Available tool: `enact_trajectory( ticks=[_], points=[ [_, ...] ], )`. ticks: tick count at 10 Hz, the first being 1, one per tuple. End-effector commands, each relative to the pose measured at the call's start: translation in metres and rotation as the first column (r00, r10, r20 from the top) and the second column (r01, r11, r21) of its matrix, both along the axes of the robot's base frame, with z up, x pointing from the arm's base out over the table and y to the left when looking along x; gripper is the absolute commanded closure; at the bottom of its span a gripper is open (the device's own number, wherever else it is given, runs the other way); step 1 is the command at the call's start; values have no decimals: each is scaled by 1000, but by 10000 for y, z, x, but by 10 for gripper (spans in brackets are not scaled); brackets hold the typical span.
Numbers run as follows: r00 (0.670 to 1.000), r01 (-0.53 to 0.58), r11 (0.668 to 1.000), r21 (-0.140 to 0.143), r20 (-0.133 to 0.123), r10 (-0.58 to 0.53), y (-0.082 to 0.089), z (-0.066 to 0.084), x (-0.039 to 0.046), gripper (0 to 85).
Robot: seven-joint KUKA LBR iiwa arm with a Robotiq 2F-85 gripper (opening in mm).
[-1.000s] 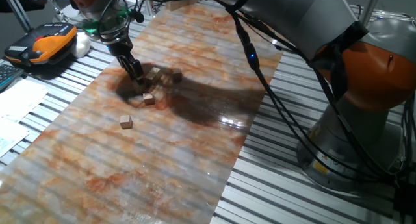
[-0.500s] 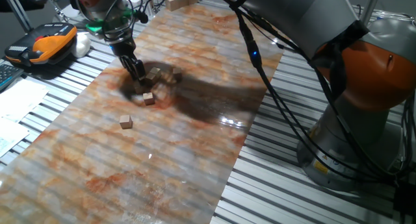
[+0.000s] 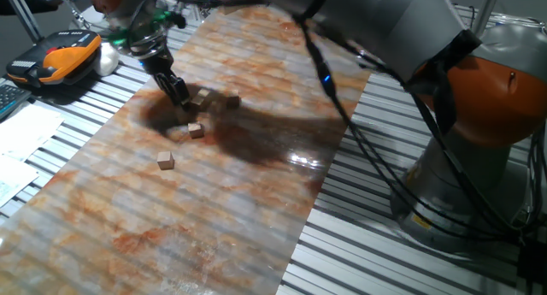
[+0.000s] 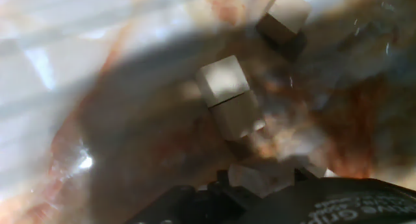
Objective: Stack the blocks into a pyramid shape
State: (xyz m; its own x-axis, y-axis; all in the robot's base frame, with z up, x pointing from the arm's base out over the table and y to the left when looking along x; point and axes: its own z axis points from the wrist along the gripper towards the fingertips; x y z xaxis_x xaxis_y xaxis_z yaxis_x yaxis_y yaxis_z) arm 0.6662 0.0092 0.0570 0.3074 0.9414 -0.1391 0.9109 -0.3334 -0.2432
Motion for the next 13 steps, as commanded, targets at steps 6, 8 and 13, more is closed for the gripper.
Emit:
enact_trajectory(
  ticks=[6, 8, 13],
  points=[
    [968, -232, 972, -28, 88, 233, -46, -3, -21, 510],
    [955, -265, 964, -11, 134, 265, -61, 19, -19, 510],
    [894, -370, 927, 55, 291, 340, -152, 133, 10, 680]
  ],
)
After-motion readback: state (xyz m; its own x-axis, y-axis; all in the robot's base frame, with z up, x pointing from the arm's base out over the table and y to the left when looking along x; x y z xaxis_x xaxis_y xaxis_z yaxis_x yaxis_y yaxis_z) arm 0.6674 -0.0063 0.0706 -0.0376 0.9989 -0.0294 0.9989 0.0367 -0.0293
